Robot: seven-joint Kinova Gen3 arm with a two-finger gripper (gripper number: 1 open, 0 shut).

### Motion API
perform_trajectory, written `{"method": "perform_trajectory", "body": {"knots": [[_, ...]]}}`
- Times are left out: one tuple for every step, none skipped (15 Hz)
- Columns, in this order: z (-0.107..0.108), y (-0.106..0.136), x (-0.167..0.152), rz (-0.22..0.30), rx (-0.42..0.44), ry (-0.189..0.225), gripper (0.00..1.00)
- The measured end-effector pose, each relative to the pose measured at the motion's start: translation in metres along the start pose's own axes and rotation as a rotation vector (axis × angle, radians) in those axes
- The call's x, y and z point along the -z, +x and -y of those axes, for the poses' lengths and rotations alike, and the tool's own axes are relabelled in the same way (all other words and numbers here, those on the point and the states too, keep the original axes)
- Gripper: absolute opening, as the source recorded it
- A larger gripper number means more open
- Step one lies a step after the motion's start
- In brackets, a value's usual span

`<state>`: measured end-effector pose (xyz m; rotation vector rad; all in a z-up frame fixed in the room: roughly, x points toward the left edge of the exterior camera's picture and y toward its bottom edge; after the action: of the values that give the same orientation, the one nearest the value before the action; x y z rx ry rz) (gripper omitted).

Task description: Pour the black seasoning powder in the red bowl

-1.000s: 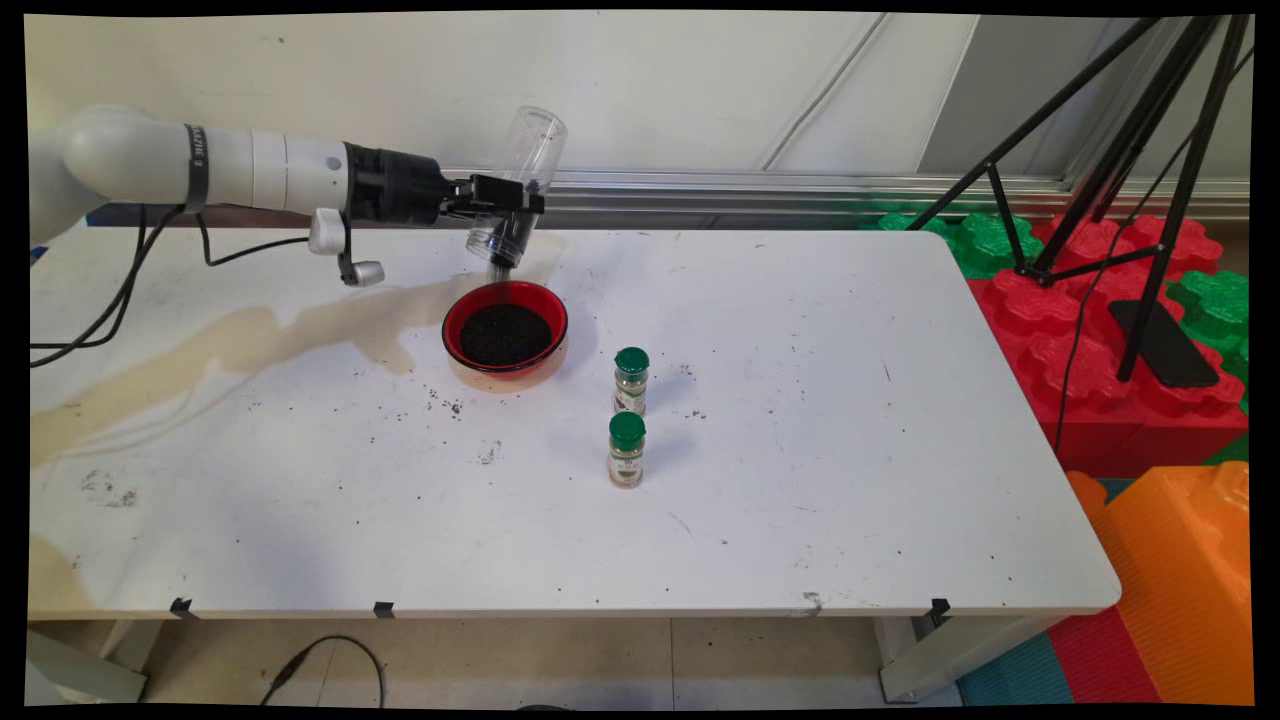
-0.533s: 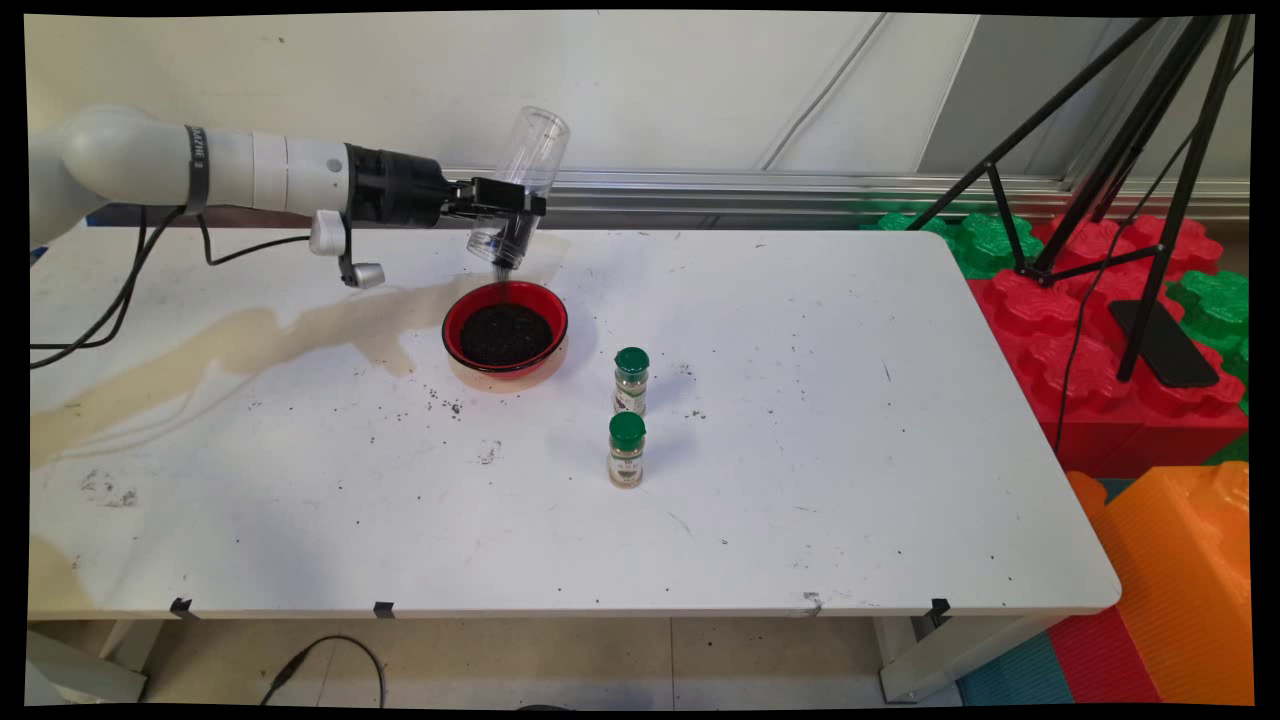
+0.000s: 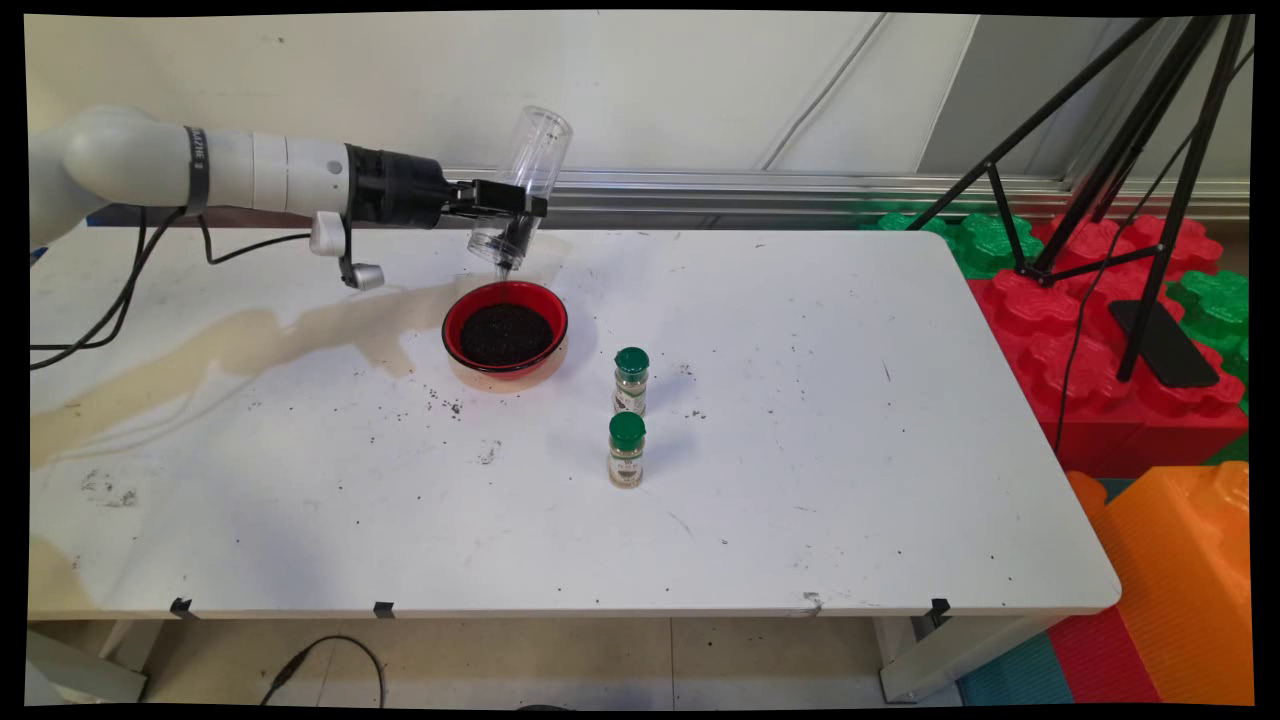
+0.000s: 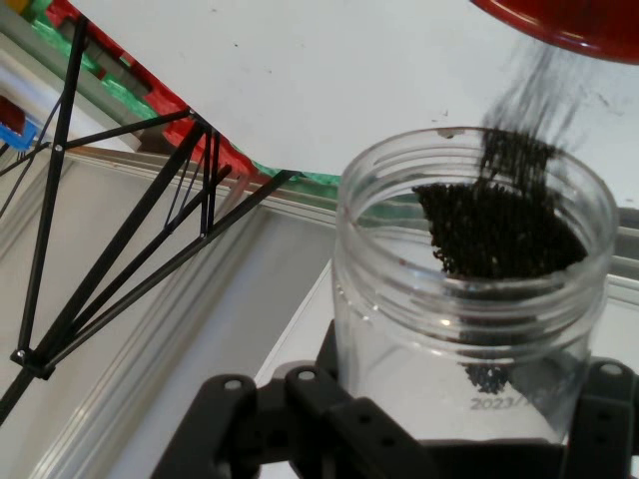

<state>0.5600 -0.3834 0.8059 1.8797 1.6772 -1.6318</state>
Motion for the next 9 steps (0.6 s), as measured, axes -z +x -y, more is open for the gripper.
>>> {"method": "perform_trajectory", "body": {"knots": [[0.0003, 0.0001, 0.0002, 0.001, -0.007, 0.001, 0.00], [0.0007, 0.0002, 0.0004, 0.001, -0.015, 0.003, 0.00], [0.0011, 0.0003, 0.0005, 0.002, -0.022, 0.004, 0.00], [0.0016, 0.0002, 0.0004, 0.003, -0.032, 0.006, 0.00], [0.0021, 0.0002, 0.0005, 0.004, -0.043, 0.008, 0.00], [0.0024, 0.0001, 0.0006, 0.005, -0.052, 0.008, 0.00], [0.0027, -0.0001, 0.0009, 0.007, -0.064, 0.009, 0.00], [0.0030, -0.0003, 0.0011, 0.008, -0.076, 0.010, 0.00], [0.0032, -0.0005, 0.0012, 0.010, -0.088, 0.010, 0.00]]}}
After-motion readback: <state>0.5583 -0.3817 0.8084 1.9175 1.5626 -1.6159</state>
